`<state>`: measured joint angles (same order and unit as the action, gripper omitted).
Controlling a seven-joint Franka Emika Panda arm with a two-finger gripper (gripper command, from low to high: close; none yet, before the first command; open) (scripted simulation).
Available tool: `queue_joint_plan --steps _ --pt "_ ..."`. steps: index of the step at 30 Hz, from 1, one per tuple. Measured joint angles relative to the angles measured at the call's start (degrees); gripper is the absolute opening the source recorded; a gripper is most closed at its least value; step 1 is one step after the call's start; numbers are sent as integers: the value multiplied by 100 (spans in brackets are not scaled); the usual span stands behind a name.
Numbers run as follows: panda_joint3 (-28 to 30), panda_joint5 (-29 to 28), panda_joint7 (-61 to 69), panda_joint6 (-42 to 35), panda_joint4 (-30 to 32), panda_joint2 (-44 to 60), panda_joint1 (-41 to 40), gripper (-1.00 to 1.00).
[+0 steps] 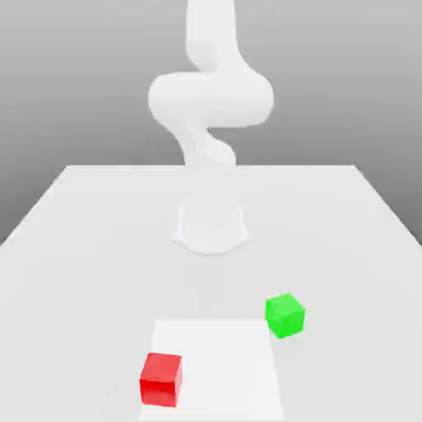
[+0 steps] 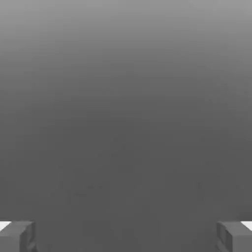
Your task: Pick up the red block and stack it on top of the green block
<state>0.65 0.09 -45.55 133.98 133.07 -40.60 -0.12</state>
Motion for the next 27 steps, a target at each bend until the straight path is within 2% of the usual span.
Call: queue_joint_plan --steps 23,27 --pt "459 200 350 2023 1189 4813 -294 0" --pt "373 344 465 2638 1141 5644 -374 0"
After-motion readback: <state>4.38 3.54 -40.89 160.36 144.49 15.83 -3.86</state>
